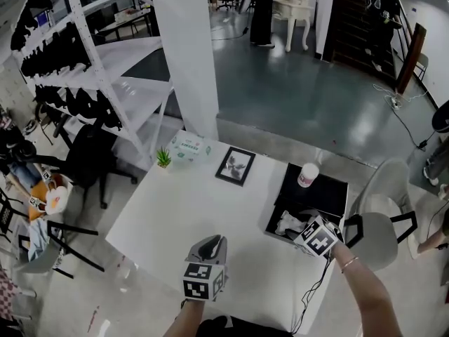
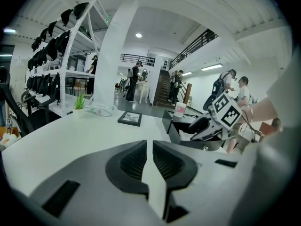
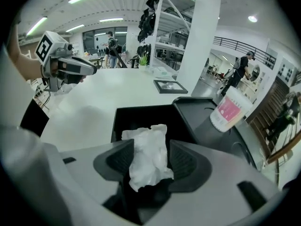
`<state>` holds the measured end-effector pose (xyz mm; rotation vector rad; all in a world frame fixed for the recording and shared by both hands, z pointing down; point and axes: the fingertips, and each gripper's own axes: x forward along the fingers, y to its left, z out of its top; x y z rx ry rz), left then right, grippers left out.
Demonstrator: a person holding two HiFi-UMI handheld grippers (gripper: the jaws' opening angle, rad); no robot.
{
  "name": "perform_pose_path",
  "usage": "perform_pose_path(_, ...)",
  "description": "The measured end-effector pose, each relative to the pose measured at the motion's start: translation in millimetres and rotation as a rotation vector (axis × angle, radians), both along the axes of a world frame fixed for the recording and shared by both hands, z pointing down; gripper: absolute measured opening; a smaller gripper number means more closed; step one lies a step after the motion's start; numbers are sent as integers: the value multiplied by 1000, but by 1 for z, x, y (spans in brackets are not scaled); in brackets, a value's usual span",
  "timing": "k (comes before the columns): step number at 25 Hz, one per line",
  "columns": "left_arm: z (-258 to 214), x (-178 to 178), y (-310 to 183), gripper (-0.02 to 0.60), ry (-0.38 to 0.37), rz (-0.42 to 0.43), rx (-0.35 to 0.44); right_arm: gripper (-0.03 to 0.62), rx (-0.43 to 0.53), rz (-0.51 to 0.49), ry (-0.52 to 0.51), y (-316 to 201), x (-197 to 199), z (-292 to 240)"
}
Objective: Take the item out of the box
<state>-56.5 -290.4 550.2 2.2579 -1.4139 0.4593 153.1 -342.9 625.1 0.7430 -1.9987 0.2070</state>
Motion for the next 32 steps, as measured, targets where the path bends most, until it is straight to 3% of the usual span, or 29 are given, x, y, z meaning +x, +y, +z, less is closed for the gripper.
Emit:
perform_pose_path(13,2,-3,-3,29,8,-1,-17,206,-76,-105,125,0,-7,17)
perform_pose_path(25,9,3,-2,29,14,7,-35,175,-149,-127,146,3,-9,29)
perform_pose_path(32,12,3,0,28,17,5,-41,136,-138,-160,170,2,-12,30)
